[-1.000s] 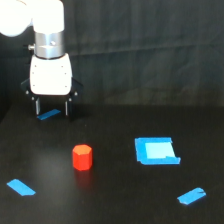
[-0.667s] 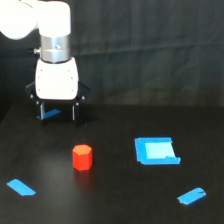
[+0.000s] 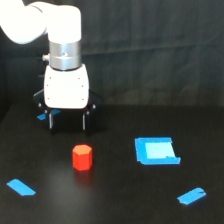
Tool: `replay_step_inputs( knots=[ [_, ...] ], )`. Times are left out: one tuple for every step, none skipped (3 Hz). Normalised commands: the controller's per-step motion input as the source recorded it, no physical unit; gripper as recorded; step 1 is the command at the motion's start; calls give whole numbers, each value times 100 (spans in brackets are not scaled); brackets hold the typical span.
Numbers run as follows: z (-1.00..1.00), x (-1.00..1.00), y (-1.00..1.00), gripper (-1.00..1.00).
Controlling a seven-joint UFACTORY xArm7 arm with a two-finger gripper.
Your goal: Pick up the red object from the table
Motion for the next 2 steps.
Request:
replay_step_inputs(
  knots=[
    [2, 49, -89, 96],
    [-6, 31, -93, 93]
  ],
)
